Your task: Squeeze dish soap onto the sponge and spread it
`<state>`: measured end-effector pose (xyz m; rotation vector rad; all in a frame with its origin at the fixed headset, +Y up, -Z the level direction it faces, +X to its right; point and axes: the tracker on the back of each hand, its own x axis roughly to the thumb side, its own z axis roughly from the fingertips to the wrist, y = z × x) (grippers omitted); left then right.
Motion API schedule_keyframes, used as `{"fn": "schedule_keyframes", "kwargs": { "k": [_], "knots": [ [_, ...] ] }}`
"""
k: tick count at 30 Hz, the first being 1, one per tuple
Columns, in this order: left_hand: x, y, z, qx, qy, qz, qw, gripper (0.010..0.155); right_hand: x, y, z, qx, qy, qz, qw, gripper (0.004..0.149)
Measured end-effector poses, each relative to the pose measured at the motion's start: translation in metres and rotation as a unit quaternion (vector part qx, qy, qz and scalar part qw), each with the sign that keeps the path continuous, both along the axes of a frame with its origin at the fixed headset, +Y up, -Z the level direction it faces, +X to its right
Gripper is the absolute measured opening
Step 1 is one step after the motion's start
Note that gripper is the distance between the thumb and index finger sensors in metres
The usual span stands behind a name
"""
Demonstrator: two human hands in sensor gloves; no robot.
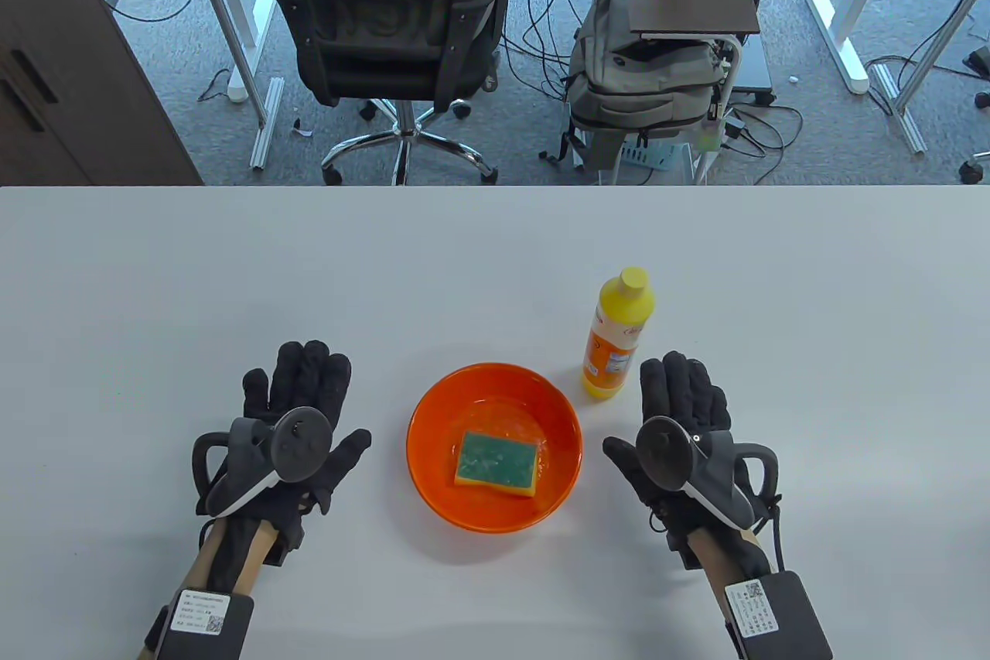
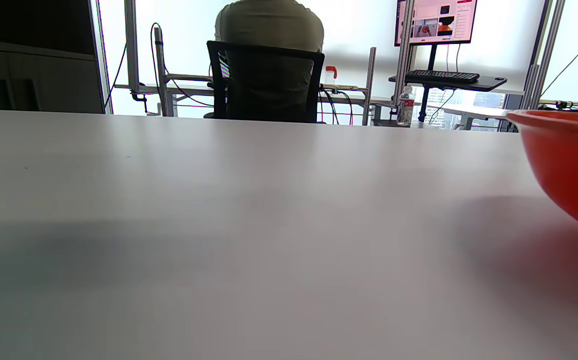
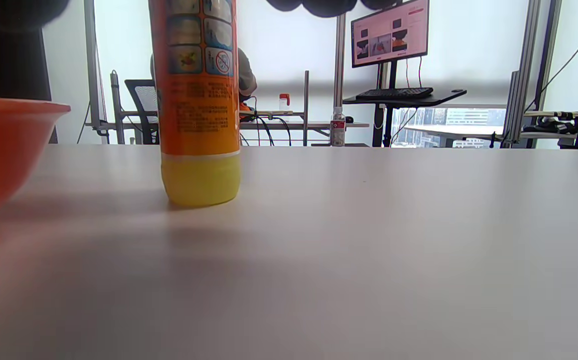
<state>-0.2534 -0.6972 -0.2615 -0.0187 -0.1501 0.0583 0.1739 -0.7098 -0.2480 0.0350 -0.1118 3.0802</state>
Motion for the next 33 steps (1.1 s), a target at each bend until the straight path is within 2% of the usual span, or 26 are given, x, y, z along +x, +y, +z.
{"fn": "schedule_keyframes", "kwargs": {
  "k": [3, 33],
  "knots": [
    [0.0013, -0.0007, -0.0004, -0.003, -0.001, 0.003, 1.000, 0.086, 0.0022, 0.0008, 0.0016, 0.019, -0.002, 0.016, 1.000, 0.097],
    [-0.0004, -0.0036, -0.0003, -0.010, 0.002, 0.000, 1.000, 0.085, 0.0035, -0.0029, 0.0006, -0.010, -0.006, 0.027, 1.000, 0.098]
  ]
}}
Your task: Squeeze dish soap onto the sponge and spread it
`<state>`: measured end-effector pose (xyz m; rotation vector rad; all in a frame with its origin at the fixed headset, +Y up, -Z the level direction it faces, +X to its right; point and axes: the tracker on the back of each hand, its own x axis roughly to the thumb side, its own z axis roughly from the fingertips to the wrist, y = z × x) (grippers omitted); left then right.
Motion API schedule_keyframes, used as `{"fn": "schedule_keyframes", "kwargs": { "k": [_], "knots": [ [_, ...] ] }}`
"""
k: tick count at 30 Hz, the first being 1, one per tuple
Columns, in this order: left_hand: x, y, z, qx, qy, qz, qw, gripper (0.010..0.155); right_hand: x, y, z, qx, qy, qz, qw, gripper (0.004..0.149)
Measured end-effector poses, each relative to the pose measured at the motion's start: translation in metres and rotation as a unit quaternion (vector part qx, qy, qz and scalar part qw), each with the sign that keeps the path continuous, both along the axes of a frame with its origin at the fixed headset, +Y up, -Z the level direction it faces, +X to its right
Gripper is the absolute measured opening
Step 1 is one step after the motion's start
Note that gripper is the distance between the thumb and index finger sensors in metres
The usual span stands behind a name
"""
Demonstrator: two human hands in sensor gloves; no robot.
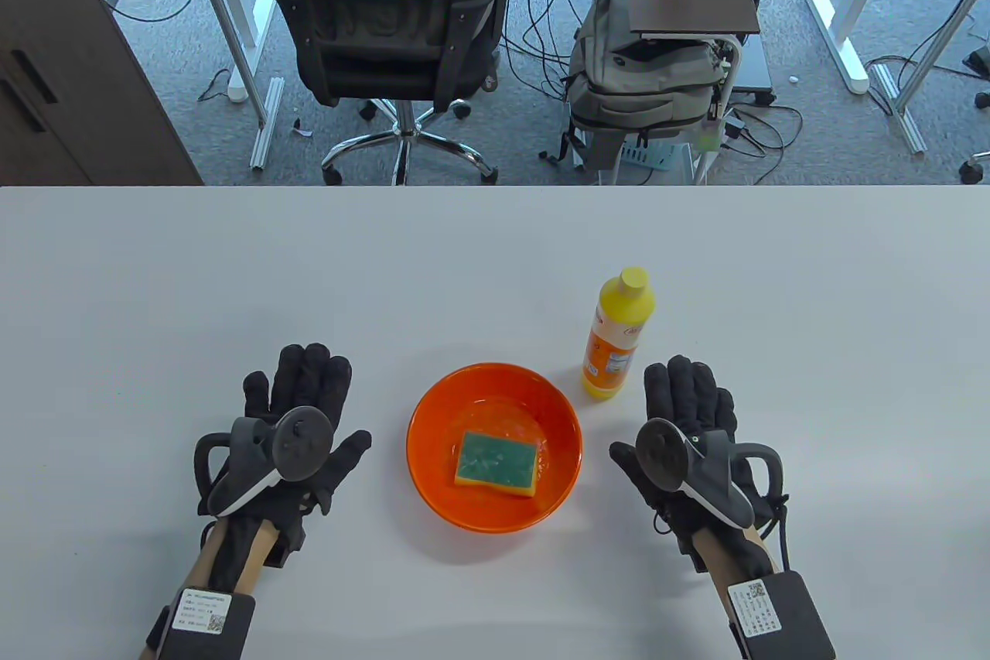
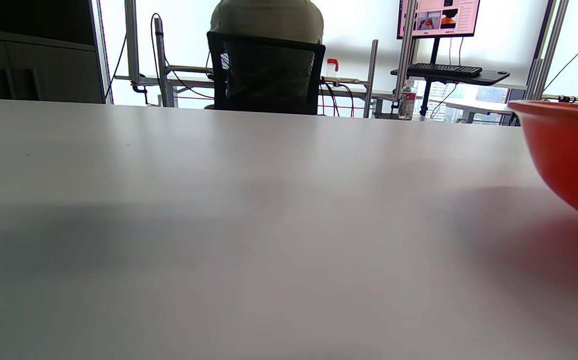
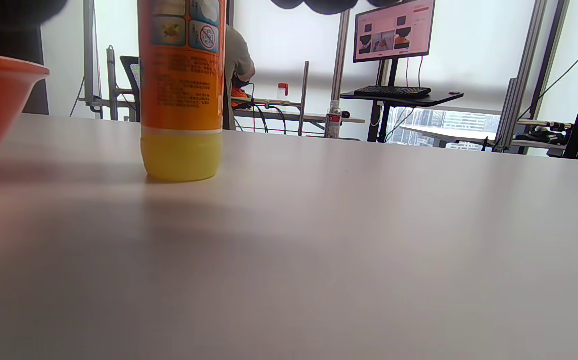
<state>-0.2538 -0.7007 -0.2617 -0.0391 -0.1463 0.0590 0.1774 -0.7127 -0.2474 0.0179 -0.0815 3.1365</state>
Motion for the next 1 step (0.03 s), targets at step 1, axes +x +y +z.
{"fn": "schedule_keyframes", "kwargs": {
  "k": [1],
  "knots": [
    [0.0002, 0.0002, 0.0000, 0.001, 0.000, -0.001, 1.000, 0.085, 0.0004, 0.0001, 0.0000, 0.000, -0.001, -0.001, 1.000, 0.098]
  ]
}}
